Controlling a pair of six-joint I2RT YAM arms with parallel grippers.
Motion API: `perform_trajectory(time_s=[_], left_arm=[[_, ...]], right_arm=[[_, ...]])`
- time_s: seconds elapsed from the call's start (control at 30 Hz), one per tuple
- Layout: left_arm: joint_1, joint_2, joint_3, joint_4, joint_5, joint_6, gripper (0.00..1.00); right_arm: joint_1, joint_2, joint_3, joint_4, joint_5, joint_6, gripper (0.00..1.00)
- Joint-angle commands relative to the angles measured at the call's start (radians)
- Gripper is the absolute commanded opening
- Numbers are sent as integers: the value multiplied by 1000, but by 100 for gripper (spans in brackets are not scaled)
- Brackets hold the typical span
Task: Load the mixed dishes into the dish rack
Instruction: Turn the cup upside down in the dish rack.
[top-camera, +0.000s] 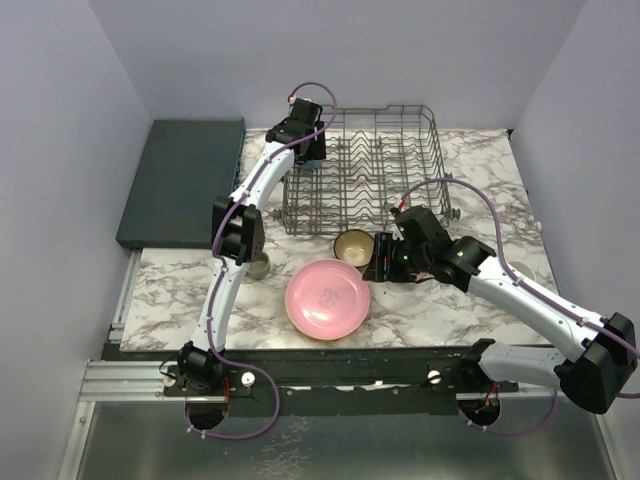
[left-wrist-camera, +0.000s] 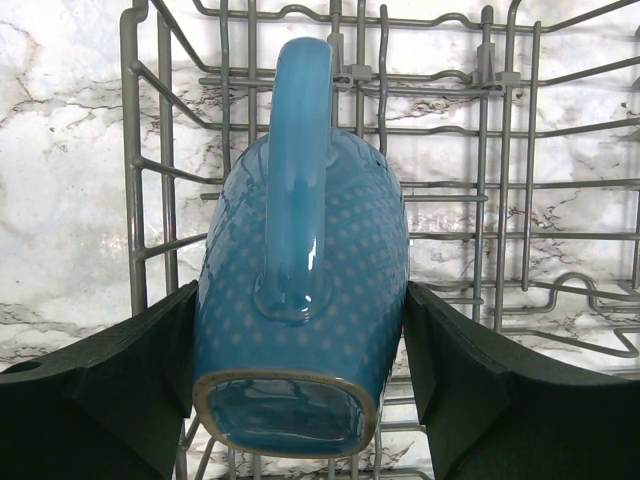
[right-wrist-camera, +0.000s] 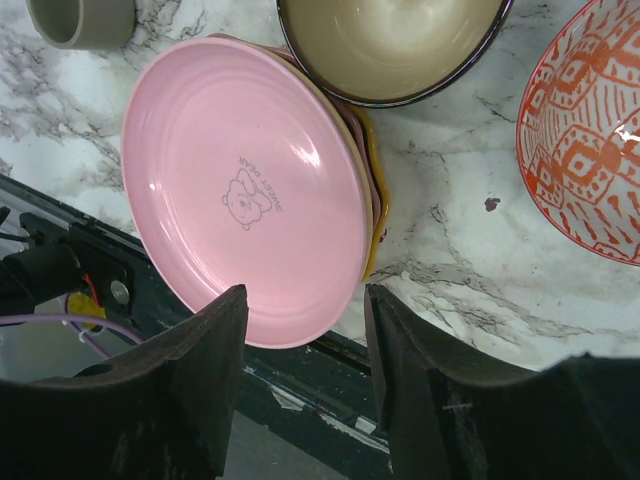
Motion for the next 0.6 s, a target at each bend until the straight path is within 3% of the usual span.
perform_trajectory(time_s=[0.0,0.57], left_arm=[[1,8,48,39,-7,9,68],[4,2,47,39,9,14,81]], right_arm=[[3,10,-14,21,-14,5,57],[3,15,-16,21,-18,10,59]])
